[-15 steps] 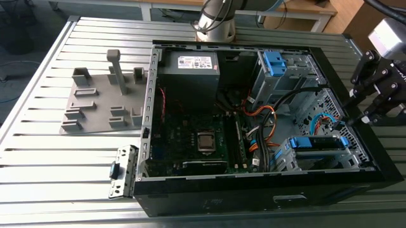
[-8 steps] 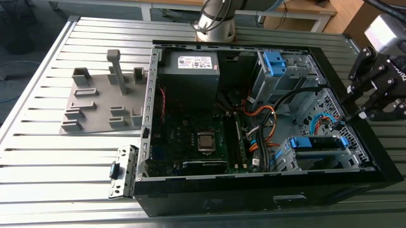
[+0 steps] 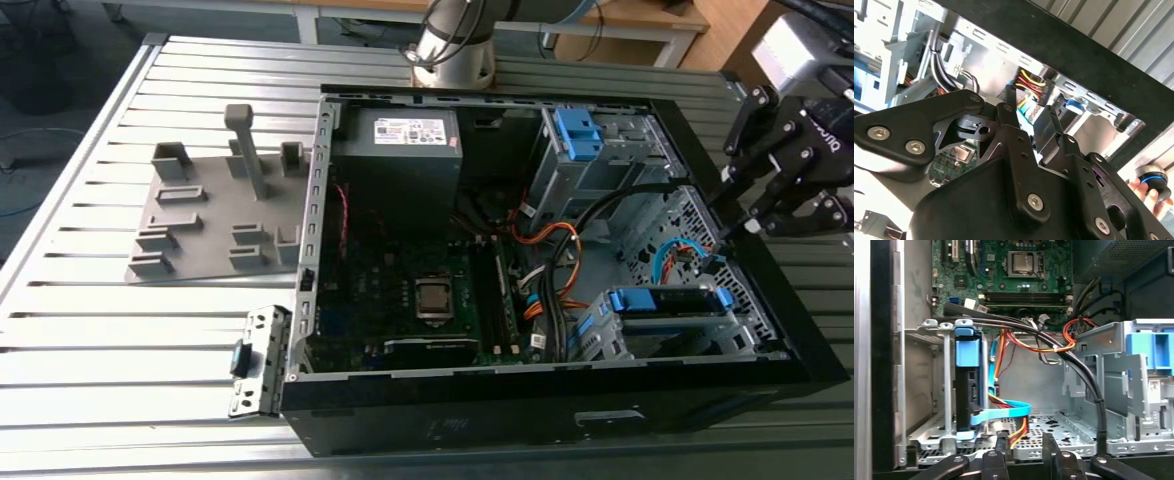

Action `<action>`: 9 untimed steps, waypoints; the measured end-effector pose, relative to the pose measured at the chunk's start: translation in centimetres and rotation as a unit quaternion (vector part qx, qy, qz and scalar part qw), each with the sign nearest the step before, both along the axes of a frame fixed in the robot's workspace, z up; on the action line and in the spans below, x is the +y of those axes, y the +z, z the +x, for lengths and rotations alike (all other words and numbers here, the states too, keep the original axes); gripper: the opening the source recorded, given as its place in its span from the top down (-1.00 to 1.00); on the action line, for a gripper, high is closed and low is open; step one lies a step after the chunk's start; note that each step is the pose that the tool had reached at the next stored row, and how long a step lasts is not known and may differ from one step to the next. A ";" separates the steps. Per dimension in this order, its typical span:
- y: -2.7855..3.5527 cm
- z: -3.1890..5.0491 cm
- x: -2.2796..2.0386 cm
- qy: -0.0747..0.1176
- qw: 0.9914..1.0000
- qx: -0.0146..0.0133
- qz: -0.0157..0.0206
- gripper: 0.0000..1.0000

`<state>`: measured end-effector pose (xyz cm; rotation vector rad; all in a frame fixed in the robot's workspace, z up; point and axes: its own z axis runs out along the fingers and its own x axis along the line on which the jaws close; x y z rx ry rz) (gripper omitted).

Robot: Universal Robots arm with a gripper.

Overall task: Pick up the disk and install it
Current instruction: 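Insert the first disk wire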

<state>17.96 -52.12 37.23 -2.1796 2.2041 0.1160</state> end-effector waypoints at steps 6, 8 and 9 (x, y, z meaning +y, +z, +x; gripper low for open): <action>-0.04 0.17 0.21 0.001 1.000 0.000 -0.003 0.18; -0.07 0.26 0.12 0.001 1.000 0.000 -0.009 0.18; -0.09 0.29 0.05 0.001 1.000 0.000 -0.013 0.18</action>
